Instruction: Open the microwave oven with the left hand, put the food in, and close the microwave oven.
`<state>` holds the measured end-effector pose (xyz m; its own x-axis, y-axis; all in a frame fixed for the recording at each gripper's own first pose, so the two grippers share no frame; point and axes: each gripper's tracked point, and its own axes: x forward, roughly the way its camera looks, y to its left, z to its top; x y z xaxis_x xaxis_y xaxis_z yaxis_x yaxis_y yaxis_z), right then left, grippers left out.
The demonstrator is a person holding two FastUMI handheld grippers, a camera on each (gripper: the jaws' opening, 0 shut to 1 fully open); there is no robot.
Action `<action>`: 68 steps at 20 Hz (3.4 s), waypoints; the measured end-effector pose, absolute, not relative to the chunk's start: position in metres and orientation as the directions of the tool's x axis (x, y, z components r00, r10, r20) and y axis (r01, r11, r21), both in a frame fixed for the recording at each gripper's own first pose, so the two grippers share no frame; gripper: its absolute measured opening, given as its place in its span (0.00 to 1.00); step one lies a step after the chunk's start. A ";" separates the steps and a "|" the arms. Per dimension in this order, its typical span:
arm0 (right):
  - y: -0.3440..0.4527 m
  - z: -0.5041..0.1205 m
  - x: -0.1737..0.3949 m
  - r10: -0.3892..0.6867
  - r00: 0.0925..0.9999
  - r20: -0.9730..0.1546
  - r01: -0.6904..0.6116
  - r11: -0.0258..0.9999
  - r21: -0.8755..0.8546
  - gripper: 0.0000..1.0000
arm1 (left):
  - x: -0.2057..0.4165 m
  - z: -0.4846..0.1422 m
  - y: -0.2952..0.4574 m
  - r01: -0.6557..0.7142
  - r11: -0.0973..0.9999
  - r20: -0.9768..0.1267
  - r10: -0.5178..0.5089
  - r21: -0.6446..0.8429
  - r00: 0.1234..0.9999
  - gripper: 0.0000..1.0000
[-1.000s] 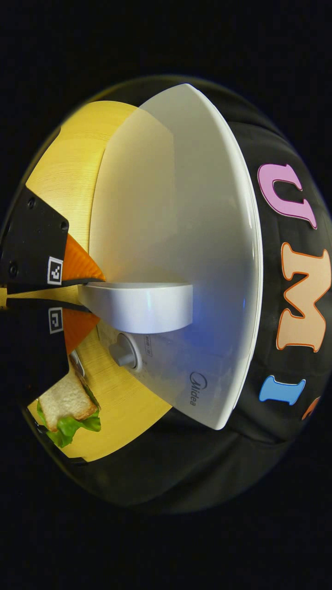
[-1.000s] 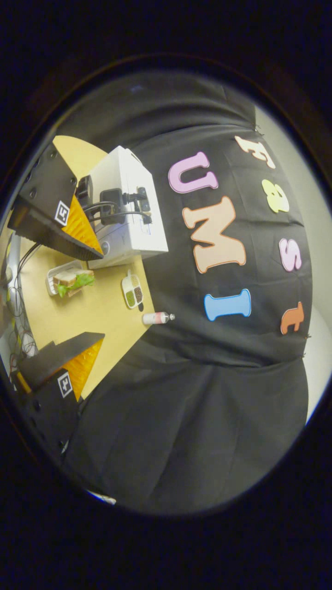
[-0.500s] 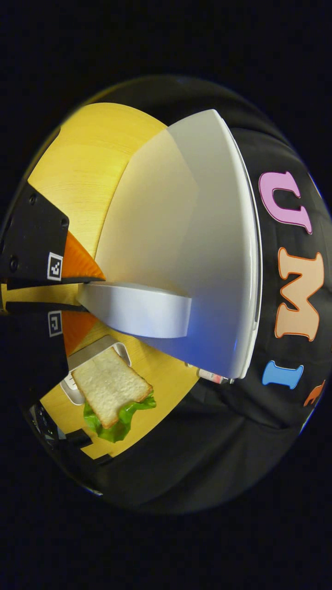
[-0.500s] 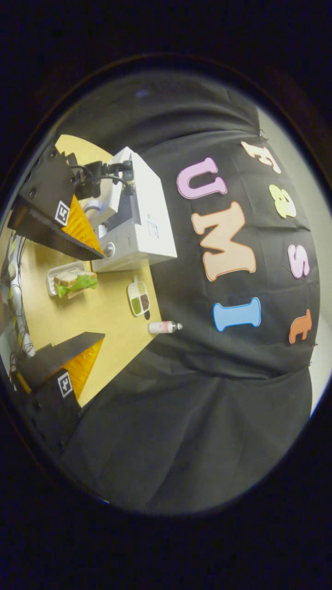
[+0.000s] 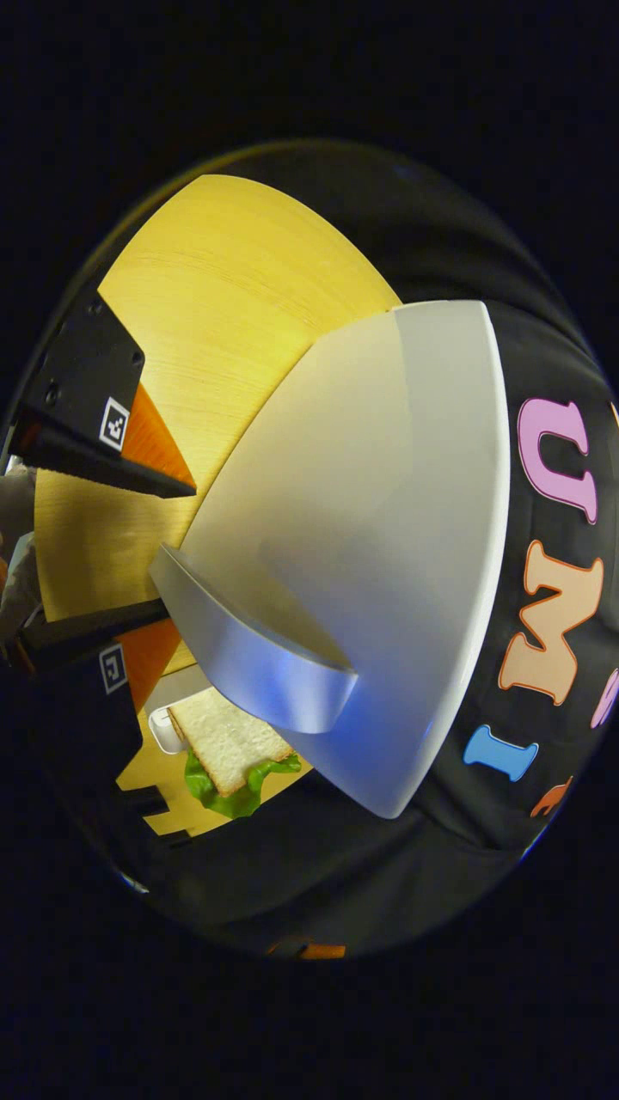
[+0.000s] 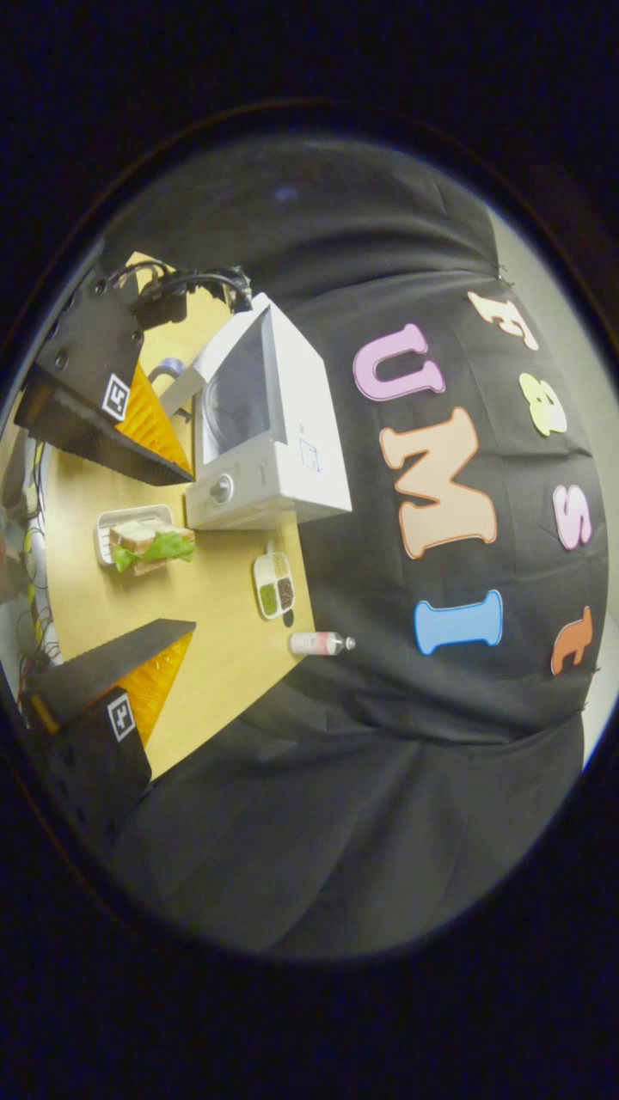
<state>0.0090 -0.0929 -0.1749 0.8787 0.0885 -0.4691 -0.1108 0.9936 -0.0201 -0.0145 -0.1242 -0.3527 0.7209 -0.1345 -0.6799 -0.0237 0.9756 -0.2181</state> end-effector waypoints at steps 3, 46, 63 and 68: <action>-0.088 -0.187 0.008 0.105 0.862 -0.495 -0.129 0.992 -0.013 0.92 | -0.032 -0.350 -0.110 -0.031 0.979 -0.682 -0.117 -0.201 0.722 0.72; -0.080 -0.383 0.075 0.129 0.348 -0.929 -0.241 0.969 0.044 0.50 | -0.203 -0.139 0.190 -0.777 0.603 -0.305 0.717 -0.180 0.627 0.74; -0.034 -0.294 0.042 0.232 0.529 -0.816 -0.056 0.969 0.239 0.46 | -0.131 -0.156 0.193 -0.567 0.793 -0.319 0.490 -0.222 0.811 0.74; 0.021 -0.293 0.019 0.373 0.540 -0.754 -0.015 0.901 0.434 0.46 | -0.110 -0.167 0.192 -0.503 0.832 -0.339 0.415 -0.233 0.844 0.74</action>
